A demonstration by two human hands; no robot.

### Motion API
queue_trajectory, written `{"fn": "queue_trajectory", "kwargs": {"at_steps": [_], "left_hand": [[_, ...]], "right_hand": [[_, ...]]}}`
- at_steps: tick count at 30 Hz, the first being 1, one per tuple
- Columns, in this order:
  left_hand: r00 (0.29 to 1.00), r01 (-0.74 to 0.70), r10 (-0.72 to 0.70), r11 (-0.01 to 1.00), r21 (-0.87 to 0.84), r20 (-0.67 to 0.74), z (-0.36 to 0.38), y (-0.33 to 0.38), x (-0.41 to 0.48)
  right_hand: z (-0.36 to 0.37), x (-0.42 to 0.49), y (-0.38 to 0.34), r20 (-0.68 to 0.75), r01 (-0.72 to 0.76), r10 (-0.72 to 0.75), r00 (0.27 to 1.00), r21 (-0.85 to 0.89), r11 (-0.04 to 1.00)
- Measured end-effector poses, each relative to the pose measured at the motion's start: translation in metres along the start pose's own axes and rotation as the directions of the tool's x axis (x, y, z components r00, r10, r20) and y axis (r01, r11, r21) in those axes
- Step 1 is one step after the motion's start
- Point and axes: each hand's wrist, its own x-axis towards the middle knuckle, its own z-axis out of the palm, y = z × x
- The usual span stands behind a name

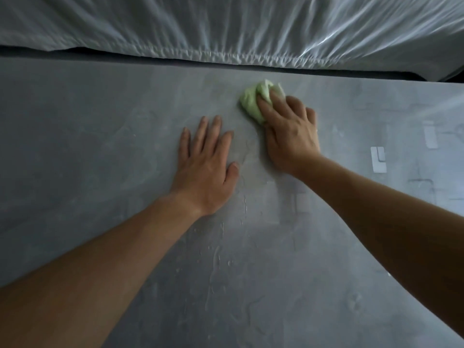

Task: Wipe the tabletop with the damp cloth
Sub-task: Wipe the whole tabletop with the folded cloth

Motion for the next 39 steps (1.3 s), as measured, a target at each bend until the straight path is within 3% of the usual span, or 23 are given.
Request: {"fn": "queue_trajectory", "kwargs": {"at_steps": [2, 7, 11, 13, 15, 18, 19, 21, 24, 27, 30, 35, 36, 39], "left_hand": [[1.000, -0.002, 0.002, 1.000, 0.005, 0.007, -0.001, 0.000, -0.001], [1.000, -0.012, 0.013, 1.000, -0.018, 0.009, -0.001, 0.000, -0.001], [0.999, -0.031, 0.029, 0.989, -0.148, -0.016, -0.006, -0.002, 0.000], [0.996, -0.062, 0.046, 0.971, -0.232, -0.073, -0.011, -0.009, -0.005], [0.992, -0.059, 0.037, 0.981, -0.183, -0.118, -0.014, -0.018, -0.014], [0.997, 0.020, -0.024, 0.999, -0.050, -0.077, -0.014, -0.025, -0.030], [0.998, 0.021, -0.023, 0.999, -0.032, -0.056, -0.012, -0.026, -0.034], [1.000, 0.004, -0.005, 1.000, -0.027, -0.030, -0.009, -0.029, -0.038], [1.000, 0.006, -0.007, 0.998, -0.063, -0.024, -0.009, -0.033, -0.038], [1.000, -0.004, 0.003, 0.998, -0.063, -0.019, -0.009, -0.034, -0.038], [1.000, 0.008, -0.008, 0.999, -0.051, -0.008, -0.006, -0.034, -0.038], [1.000, 0.005, -0.005, 1.000, -0.021, -0.001, -0.007, -0.034, -0.039], [1.000, 0.004, -0.004, 1.000, -0.013, 0.008, -0.007, -0.034, -0.039], [1.000, 0.006, -0.005, 1.000, -0.007, 0.009, -0.006, -0.034, -0.040]], "right_hand": [[-0.002, -0.004, 0.007, 0.015, 0.069, -0.069, 0.998, -0.014, 0.998], [-0.001, 0.033, -0.002, -0.046, -0.248, 0.248, 0.968, 0.003, 0.969], [0.001, -0.015, -0.018, 0.002, 0.068, -0.068, 0.998, 0.002, 0.998], [-0.003, -0.010, -0.004, 0.046, 0.130, -0.128, 0.991, -0.022, 0.991], [-0.004, 0.019, 0.007, 0.043, -0.022, 0.024, 0.999, -0.058, 0.998], [-0.002, 0.037, -0.008, -0.007, -0.230, 0.230, 0.973, -0.024, 0.973], [0.000, 0.028, -0.019, -0.013, -0.196, 0.196, 0.981, -0.007, 0.981], [0.005, -0.005, -0.038, 0.013, 0.008, -0.008, 1.000, 0.002, 1.000], [0.002, -0.034, -0.031, 0.071, 0.204, -0.204, 0.976, 0.009, 0.979], [-0.001, -0.003, -0.014, 0.036, -0.007, 0.008, 0.999, -0.037, 0.999], [0.002, 0.002, -0.035, -0.020, -0.217, 0.217, 0.976, -0.005, 0.976], [0.005, -0.066, -0.055, 0.034, 0.040, -0.041, 0.999, 0.022, 0.999], [0.003, -0.062, -0.046, 0.031, 0.021, -0.021, 0.999, 0.006, 1.000], [0.002, -0.032, -0.030, -0.002, -0.247, 0.247, 0.969, -0.008, 0.969]]}}
